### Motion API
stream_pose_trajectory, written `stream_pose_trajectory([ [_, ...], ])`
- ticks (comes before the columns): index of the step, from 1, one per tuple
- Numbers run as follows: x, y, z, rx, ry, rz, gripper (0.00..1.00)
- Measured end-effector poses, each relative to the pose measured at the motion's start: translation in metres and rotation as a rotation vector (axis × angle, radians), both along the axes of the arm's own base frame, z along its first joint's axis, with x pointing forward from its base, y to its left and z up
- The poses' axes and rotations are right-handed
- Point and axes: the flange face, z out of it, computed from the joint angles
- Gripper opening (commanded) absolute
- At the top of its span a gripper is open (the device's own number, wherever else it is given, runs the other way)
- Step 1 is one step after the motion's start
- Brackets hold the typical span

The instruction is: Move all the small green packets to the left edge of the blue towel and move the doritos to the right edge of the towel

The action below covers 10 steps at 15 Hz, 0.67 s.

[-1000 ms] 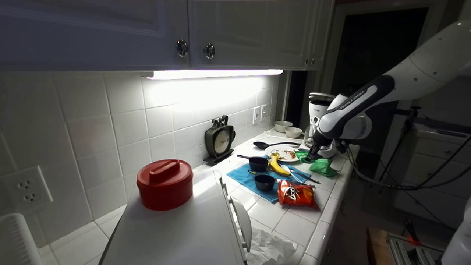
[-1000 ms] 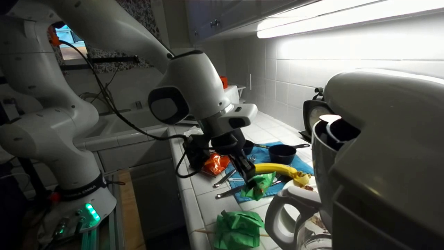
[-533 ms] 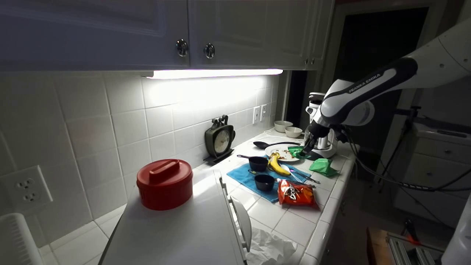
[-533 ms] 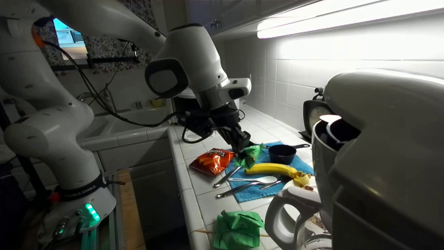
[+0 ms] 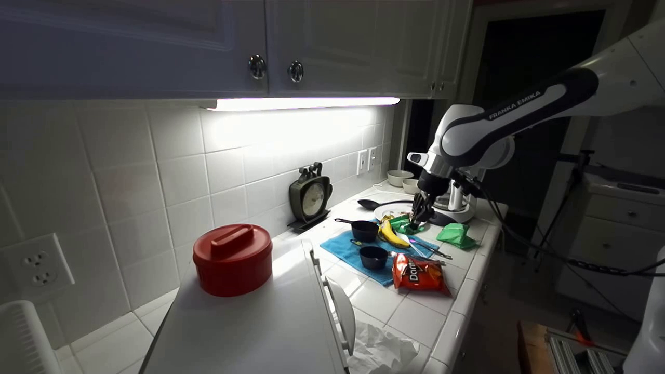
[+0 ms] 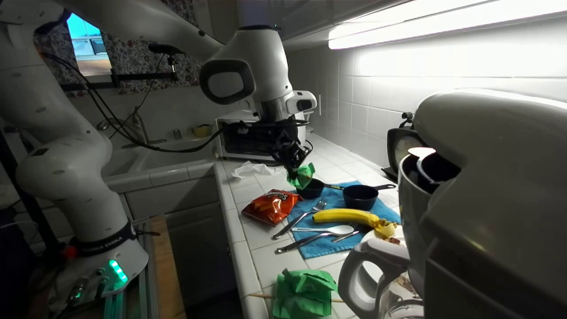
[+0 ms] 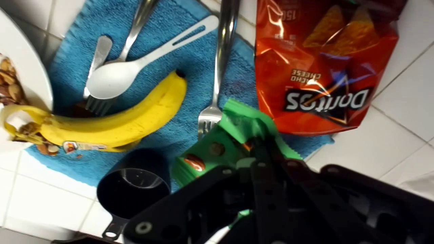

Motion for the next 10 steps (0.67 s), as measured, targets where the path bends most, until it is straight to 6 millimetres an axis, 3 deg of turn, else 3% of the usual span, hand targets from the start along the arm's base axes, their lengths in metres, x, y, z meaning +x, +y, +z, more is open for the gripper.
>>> stream_pose_trajectory([
  [10,0.029,0.085,-0.007,0.002,0.072,0.377,0.04],
])
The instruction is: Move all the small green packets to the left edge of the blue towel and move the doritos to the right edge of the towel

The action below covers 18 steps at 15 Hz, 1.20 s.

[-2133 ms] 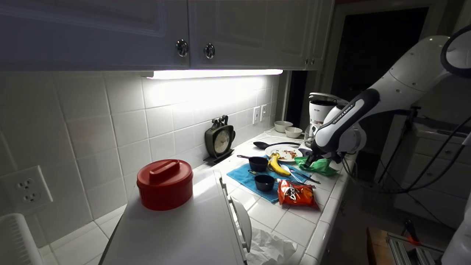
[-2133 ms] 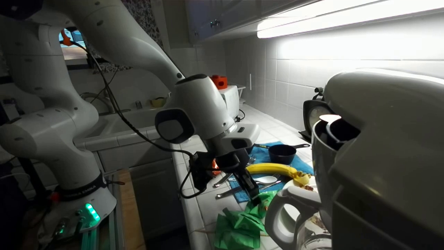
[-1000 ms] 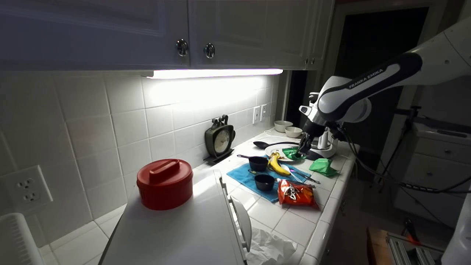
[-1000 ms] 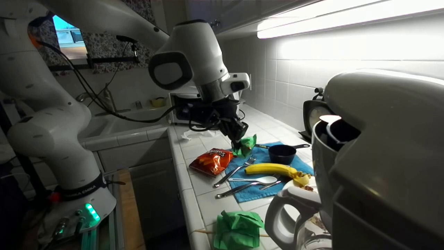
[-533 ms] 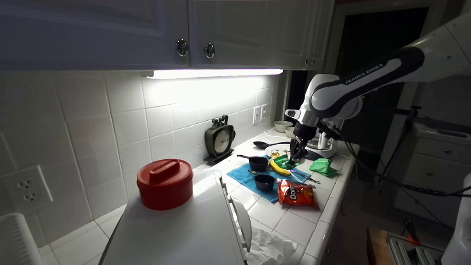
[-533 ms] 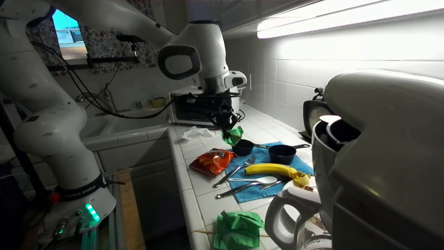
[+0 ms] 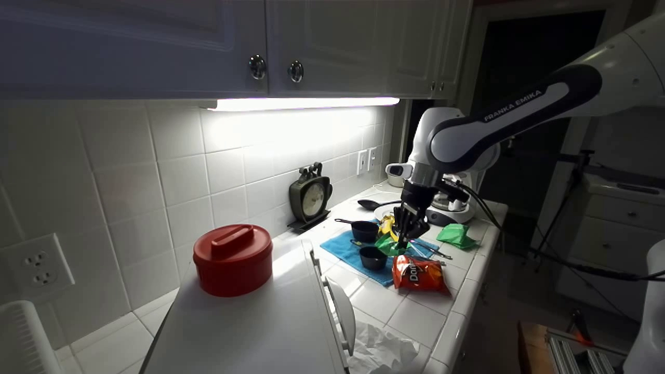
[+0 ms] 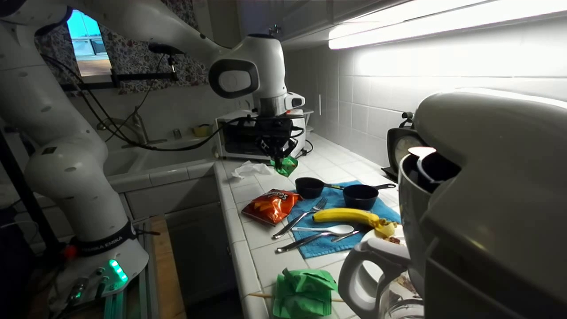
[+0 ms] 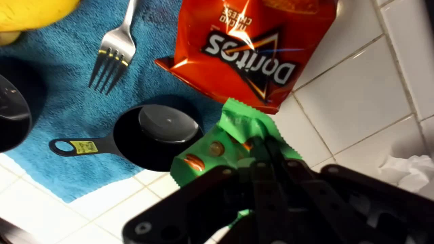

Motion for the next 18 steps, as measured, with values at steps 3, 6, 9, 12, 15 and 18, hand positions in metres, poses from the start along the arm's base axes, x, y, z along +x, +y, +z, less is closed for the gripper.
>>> stream_pose_trajectory([
  [3,0.006,0.02,-0.007,-0.004,0.014,0.097,0.03],
  [6,0.012,0.033,-0.014,-0.003,0.016,0.183,0.04],
  [9,0.018,0.042,-0.021,0.011,0.013,0.257,0.3],
  [12,0.023,0.047,-0.027,0.008,0.02,0.302,0.42],
  [15,0.027,0.045,-0.025,-0.004,0.021,0.287,0.64],
  [18,0.03,0.035,-0.016,-0.052,0.033,0.196,0.84],
])
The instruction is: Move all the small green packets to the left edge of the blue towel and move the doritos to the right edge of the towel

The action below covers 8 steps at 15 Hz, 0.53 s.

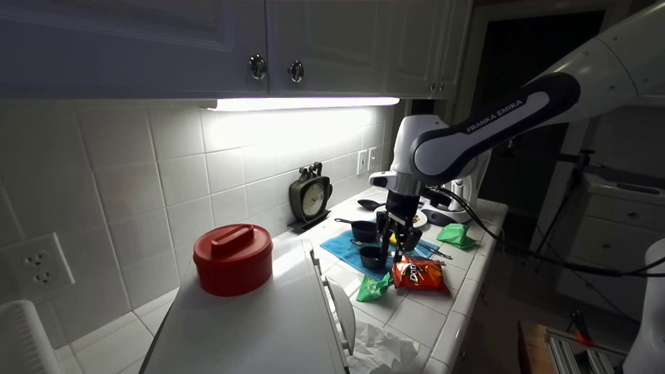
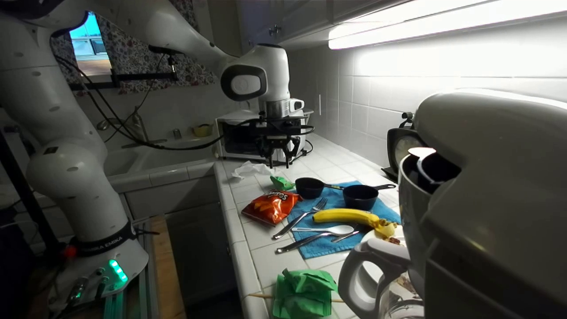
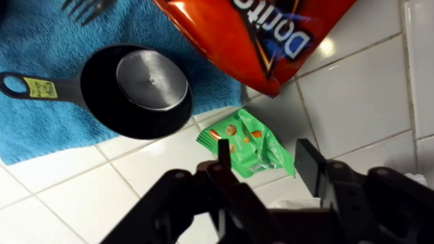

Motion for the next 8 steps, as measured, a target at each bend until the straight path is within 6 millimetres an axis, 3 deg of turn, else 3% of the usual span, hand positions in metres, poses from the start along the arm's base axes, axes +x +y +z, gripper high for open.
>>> stream_pose_trajectory([
  [2,-0.002,-0.013,0.003,-0.065,0.007,-0.093,0.98],
  [8,-0.023,-0.06,-0.004,-0.204,0.075,-0.392,1.0],
])
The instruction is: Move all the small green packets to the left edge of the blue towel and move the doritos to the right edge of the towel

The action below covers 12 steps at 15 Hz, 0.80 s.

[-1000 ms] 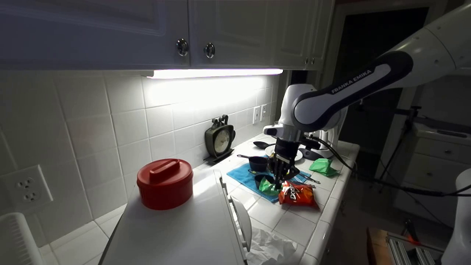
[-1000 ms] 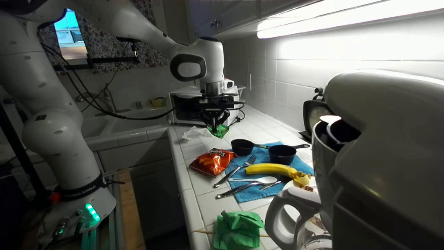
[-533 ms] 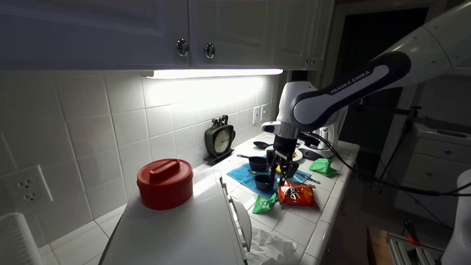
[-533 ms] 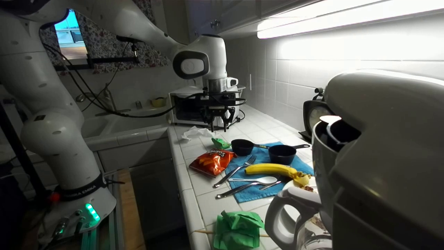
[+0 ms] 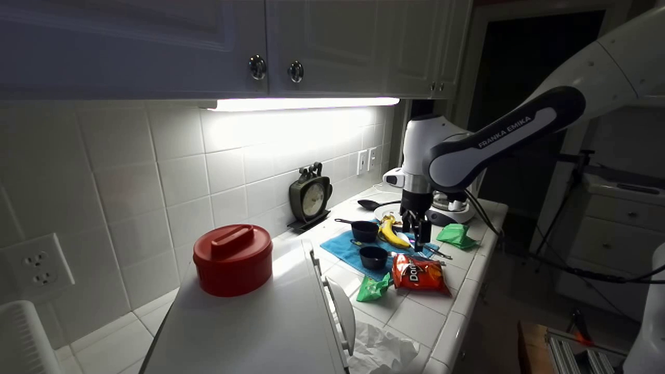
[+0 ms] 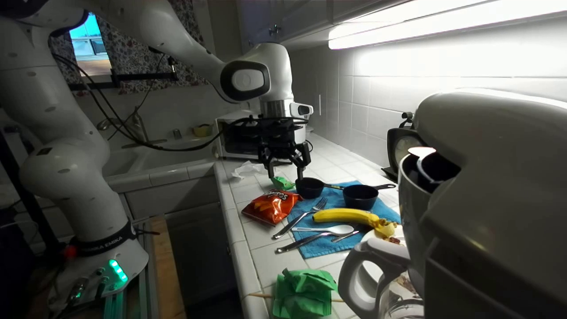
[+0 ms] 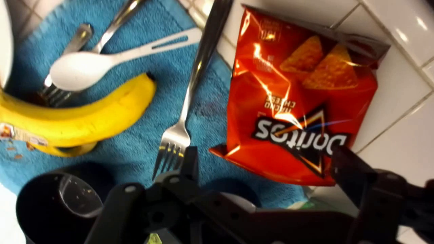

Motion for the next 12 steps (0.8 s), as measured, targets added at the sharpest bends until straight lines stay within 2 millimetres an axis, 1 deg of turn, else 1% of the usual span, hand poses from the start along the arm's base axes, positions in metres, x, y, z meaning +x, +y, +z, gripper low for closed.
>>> stream_pose_trajectory([
  [3,-0.017,-0.017,-0.009,0.012,0.069,-0.11,1.0],
  [6,-0.031,-0.026,-0.019,0.039,0.122,-0.165,1.0],
  [10,-0.041,-0.033,-0.03,0.092,0.129,-0.212,1.0],
  [12,-0.043,-0.033,-0.035,0.145,0.121,-0.228,1.0],
])
